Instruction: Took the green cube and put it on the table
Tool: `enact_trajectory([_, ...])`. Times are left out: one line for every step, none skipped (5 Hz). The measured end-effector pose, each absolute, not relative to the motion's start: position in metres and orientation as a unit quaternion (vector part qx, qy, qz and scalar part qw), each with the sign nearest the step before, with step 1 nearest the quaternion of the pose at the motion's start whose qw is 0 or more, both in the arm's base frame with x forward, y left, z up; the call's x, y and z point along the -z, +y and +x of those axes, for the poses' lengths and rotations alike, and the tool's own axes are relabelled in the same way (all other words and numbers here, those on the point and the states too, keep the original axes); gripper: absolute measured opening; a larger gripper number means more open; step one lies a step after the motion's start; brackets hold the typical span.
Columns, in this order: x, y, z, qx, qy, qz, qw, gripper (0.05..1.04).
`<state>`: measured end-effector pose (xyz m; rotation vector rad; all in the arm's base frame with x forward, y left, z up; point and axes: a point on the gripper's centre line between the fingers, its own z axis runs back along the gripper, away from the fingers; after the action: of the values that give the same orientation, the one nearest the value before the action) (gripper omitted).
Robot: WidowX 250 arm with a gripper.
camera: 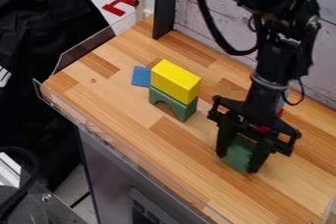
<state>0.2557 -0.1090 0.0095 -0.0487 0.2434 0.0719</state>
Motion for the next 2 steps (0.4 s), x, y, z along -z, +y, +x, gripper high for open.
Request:
enact_trajectory([-0.0089,-0.107,0.2524,-0.047,0.117,-0.037,0.991,0.583])
enact_trajectory([-0.0088,-0.1033,0.2496,-0.057,0.113,-0.042,0.991,0.632])
